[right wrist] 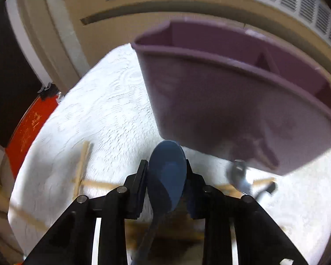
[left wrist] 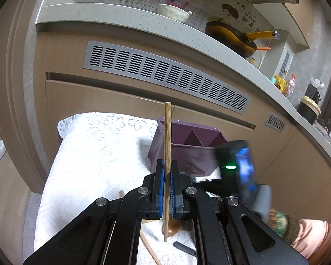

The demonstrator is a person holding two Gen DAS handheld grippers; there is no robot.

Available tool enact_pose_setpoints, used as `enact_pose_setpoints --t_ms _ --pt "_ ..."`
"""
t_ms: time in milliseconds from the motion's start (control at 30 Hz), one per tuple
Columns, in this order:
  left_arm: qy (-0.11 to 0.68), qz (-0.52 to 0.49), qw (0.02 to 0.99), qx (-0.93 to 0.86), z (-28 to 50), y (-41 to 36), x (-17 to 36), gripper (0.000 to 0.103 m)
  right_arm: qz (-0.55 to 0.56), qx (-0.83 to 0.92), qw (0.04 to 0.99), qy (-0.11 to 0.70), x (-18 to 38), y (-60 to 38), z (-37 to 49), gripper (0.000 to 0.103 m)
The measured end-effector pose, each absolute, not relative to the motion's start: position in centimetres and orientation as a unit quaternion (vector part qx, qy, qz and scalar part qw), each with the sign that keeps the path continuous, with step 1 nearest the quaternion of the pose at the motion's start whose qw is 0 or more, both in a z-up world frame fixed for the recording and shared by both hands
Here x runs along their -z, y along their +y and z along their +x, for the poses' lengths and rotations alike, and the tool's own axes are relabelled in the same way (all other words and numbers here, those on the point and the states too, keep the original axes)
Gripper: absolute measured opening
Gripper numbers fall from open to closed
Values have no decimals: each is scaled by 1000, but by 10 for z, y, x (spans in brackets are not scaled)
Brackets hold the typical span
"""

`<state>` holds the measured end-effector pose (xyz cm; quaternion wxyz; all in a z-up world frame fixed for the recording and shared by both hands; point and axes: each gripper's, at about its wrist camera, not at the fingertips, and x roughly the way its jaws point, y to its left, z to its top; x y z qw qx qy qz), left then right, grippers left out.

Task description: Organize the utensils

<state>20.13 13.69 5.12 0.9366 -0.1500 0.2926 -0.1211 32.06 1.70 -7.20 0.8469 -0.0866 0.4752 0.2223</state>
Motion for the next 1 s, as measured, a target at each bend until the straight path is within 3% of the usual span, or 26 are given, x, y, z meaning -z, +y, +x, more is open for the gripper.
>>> enact_pose_setpoints --t_ms 233,267,633,867,1000 --pt "295 -132 937 134 193 115 -58 5 -65 -247 870 422 16 -36 273 22" --pt "294 -129 937 135 191 109 -60 5 -63 -246 873 416 9 -44 267 10" --pt "290 -103 937 166 195 66 -90 5 -19 -240 902 358 -49 -126 235 10" --pt "168 -39 971 168 215 50 -194 5 -57 -211 946 238 -147 -132 239 10" --pt "122 -15 980 158 245 44 -222 5 -90 -183 964 173 -195 -122 260 10"
